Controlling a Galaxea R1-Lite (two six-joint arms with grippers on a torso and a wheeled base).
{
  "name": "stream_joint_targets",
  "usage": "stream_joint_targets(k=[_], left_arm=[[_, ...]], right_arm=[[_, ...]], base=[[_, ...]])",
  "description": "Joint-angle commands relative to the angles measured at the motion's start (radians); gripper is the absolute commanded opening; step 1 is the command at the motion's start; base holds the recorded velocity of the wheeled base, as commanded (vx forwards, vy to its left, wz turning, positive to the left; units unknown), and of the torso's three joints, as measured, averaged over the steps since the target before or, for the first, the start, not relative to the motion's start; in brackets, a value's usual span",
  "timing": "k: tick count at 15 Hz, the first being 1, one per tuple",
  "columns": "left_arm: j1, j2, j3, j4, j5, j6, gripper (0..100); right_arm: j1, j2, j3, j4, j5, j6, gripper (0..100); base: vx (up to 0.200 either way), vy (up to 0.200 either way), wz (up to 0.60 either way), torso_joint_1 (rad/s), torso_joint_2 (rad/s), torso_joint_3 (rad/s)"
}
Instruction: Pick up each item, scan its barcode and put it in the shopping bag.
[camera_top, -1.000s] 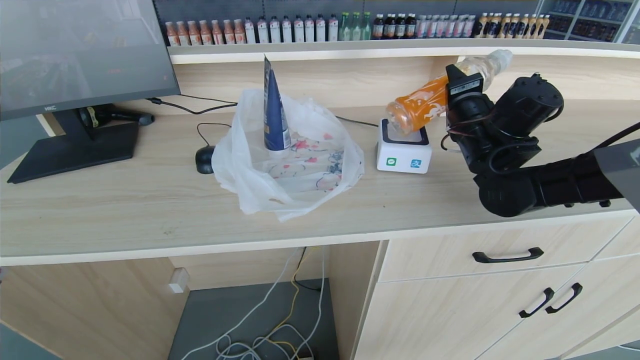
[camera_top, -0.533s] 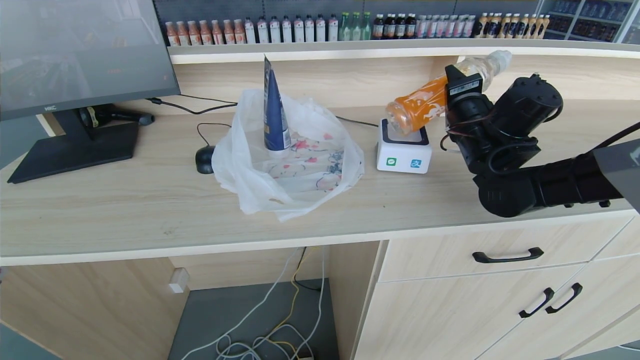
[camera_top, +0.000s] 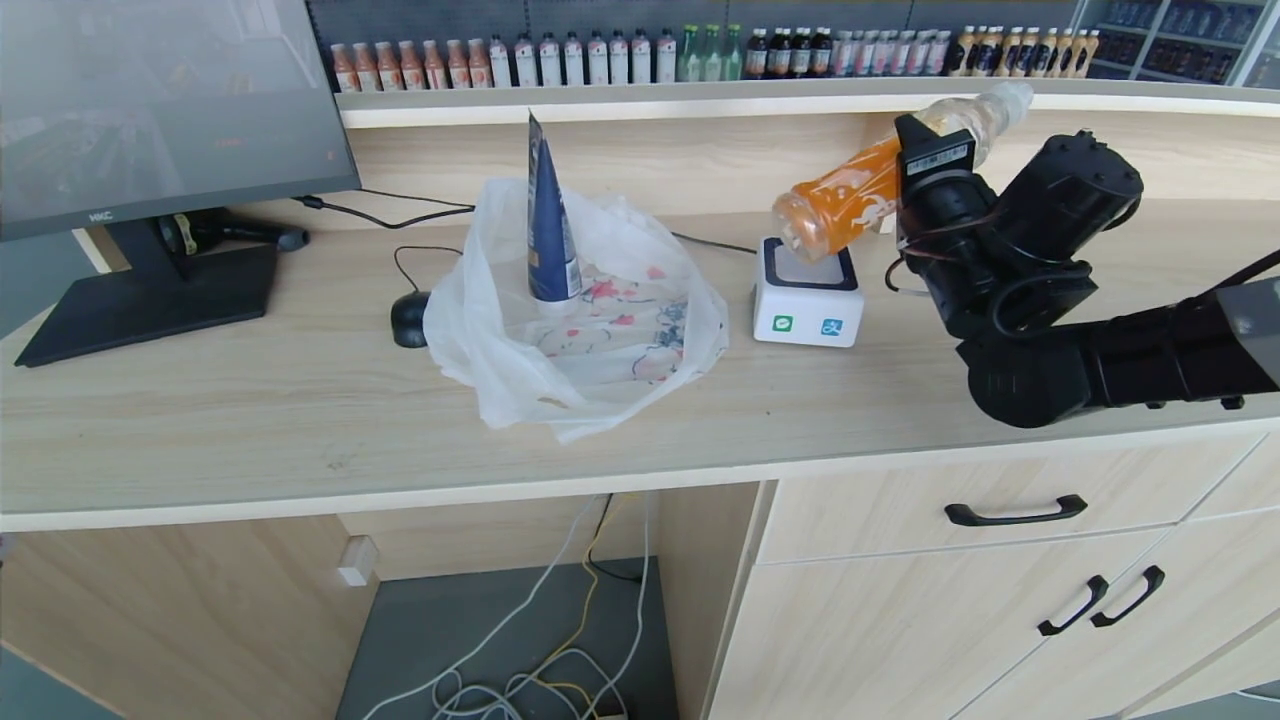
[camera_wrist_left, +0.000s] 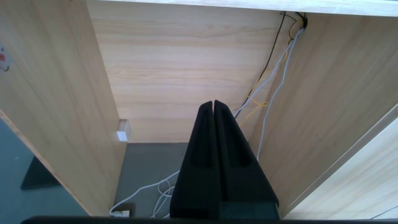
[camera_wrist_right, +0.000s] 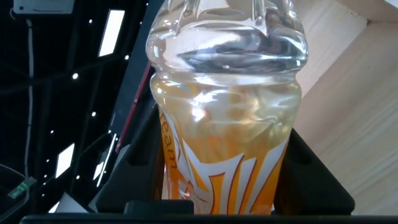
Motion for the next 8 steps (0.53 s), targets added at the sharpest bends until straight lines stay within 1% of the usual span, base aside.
stream_joint_targets(k=[1,3,4,6,8], left_arm=[[0.0,0.0,0.0,0.0,0.0,0.0,0],[0.0,0.0,0.0,0.0,0.0,0.0,0],[0.0,0.0,0.0,0.0,0.0,0.0,0],[0.0,0.0,0.0,0.0,0.0,0.0,0],[0.0,0.0,0.0,0.0,0.0,0.0,0]], right_arm=[[0.027,-0.092,0.0,0.048,-0.004,-0.001,0],[0.047,-0.153,0.008,0.091,-0.007,-0.014,0],[0.056,-0.179,0.026,0.094,-0.007,-0.046,0],[0.072,-0.25,0.089,0.08,-0.005,-0.176,0],[0.13,-0.329,0.18,0.057,-0.004,-0.238,0]], base=[[0.0,0.0,0.0,0.0,0.0,0.0],[0.0,0.0,0.0,0.0,0.0,0.0],[0.0,0.0,0.0,0.0,0.0,0.0],[0.0,0.0,0.0,0.0,0.0,0.0],[0.0,0.0,0.0,0.0,0.0,0.0]])
